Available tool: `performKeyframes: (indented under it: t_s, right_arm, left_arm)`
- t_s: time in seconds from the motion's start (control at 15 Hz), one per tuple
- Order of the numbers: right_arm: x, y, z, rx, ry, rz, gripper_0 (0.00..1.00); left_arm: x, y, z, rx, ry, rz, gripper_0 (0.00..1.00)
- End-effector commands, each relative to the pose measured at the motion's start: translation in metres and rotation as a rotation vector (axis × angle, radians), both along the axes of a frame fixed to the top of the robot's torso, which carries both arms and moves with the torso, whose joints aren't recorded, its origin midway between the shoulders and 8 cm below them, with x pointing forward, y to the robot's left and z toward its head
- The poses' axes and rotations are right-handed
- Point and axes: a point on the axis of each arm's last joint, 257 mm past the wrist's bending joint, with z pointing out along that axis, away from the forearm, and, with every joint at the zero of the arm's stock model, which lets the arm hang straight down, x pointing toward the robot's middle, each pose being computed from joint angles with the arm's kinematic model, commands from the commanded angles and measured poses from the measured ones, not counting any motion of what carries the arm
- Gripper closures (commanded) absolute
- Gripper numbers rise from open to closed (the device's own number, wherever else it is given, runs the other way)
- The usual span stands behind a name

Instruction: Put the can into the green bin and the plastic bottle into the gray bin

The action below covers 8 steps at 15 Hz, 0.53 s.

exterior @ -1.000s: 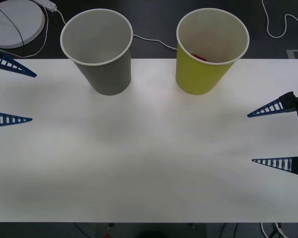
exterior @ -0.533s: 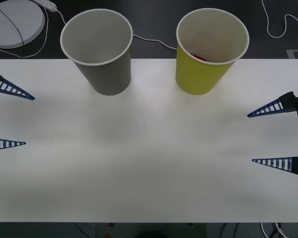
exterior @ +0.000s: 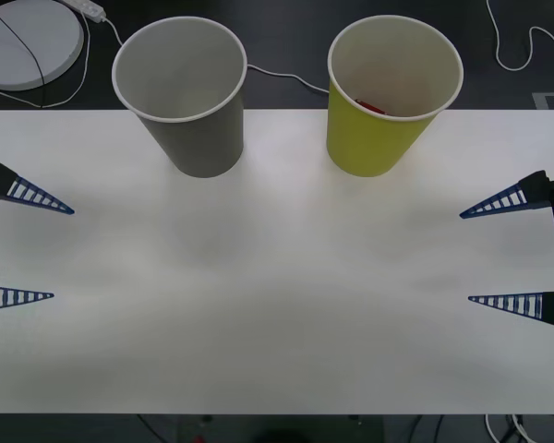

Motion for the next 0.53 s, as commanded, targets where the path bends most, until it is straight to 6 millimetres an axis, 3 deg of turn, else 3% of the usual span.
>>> performKeyframes:
  t_s: [0.07,0.53]
  right_arm:
    - [0.0,0.0,0.0,0.0,0.0,0.0,0.0]
    - [0.0,0.0,0.0,0.0,0.0,0.0,0.0]
  left_arm:
    - [0.0004,-0.0077,-0.0067,-0.027,0.0,-0.001,0.0]
    - [0.0028,-0.0067,-0.0071,-0.014,-0.005,0.008,0.0]
